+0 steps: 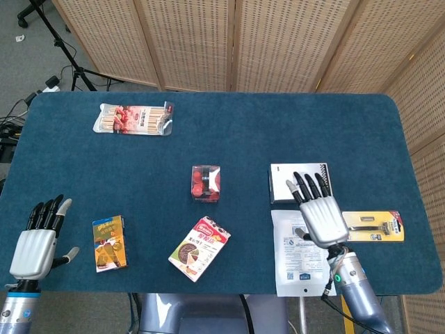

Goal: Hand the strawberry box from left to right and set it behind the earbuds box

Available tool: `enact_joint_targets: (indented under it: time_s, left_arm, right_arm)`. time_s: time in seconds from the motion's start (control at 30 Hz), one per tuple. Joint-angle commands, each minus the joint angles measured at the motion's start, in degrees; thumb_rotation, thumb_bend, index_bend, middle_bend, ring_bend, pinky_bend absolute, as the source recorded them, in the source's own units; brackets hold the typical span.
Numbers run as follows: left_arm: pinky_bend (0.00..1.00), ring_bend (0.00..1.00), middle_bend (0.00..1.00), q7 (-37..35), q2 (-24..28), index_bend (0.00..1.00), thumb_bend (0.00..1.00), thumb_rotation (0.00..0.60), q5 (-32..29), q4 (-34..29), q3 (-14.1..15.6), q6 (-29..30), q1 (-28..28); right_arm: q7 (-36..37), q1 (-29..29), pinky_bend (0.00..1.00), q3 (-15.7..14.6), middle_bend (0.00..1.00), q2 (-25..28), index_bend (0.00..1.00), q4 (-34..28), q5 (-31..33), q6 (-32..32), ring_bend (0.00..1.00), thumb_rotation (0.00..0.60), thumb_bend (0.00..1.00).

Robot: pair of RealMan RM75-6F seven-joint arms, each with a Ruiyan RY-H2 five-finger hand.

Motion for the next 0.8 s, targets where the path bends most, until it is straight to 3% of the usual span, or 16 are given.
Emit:
enact_joint_targets:
  time_s: [0.03, 0.23, 0.5, 0.63, 0.8]
  left_arm:
    - [0.0, 0.0, 0.0, -1.0, 0.5, 0.0, 0.16, 0.6, 0.3, 0.3, -0.6, -0.6, 0.5]
    - [0.0, 0.0, 0.0, -2.6, 0.6, 0.0, 0.16, 0.6, -0.4, 1.1, -1.9, -2.7, 0.7]
    - [0.0, 0.0, 0.0, -4.2, 0.5, 0.0, 0.16, 0.6, -0.2, 2.1, -3.3, -4.8, 1.0]
    - [0.0, 0.0, 0.0, -5.3, 0.7, 0.0, 0.16, 0.6, -0.5, 2.5, -3.9, -5.9, 1.2]
    - [0.0, 0.0, 0.0, -6.6, 0.9, 0.0, 0.16, 0.6, -1.2, 3.0, -4.7, -7.2, 1.3]
  right_arm:
    - [-9.8, 9.8, 0.0, 4.0, 0.0, -8.2, 0.0, -1.5, 13.4, -3.6, 0.0, 0.6, 0.05]
    - [-16.6, 20.2, 0.0, 7.5, 0.0, -15.9, 0.0, 2.4, 27.2, -3.6, 0.0, 0.6, 0.05]
    - [-25.0, 35.4, 0.0, 16.6, 0.0, -23.9, 0.0, 10.6, 49.1, 3.1, 0.0, 0.6, 0.05]
    - [-27.9, 41.7, 0.0, 20.2, 0.0, -26.0, 0.0, 15.0, 55.0, 5.9, 0.0, 0.6, 0.05]
    - [-28.1, 45.5, 0.0, 22.3, 0.0, -26.8, 0.0, 18.6, 57.1, 5.5, 0.0, 0.6, 0.05]
